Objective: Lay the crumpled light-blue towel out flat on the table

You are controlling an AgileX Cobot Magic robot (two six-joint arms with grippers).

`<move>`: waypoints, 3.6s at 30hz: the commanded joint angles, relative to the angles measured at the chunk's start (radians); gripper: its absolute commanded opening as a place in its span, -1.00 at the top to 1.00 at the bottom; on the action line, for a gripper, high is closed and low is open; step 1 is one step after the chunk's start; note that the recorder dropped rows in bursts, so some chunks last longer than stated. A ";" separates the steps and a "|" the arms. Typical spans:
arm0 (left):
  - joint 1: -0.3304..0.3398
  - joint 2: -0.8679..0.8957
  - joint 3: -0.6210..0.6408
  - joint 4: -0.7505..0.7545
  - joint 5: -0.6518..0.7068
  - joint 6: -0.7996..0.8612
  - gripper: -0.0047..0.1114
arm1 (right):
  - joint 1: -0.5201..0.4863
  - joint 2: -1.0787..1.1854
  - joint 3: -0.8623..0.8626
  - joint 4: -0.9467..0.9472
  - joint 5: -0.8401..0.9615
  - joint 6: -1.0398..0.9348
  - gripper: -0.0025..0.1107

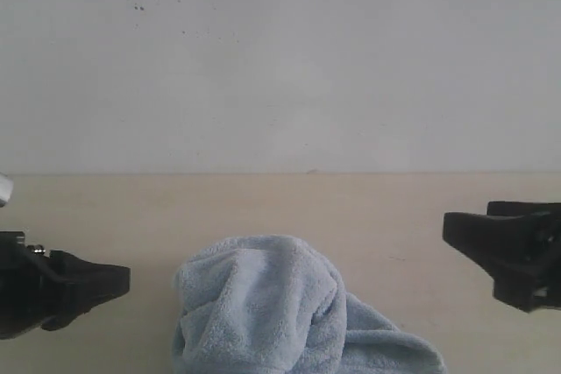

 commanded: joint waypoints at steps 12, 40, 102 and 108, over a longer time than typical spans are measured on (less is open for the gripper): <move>-0.004 0.430 -0.187 -0.004 0.189 0.077 -0.30 | -0.006 0.493 -0.166 -0.050 0.088 -0.104 -0.01; -0.099 0.328 -0.354 -0.004 -0.117 0.074 0.85 | 0.159 0.670 -0.224 -0.058 0.030 -0.095 -0.09; -0.294 0.578 -0.491 -0.004 -0.285 -0.002 -0.18 | 0.159 0.670 -0.224 -0.101 -0.008 -0.087 -0.09; -0.296 0.626 -0.513 -0.004 -0.367 0.013 -0.18 | 0.159 0.670 -0.224 -0.101 -0.010 -0.087 -0.09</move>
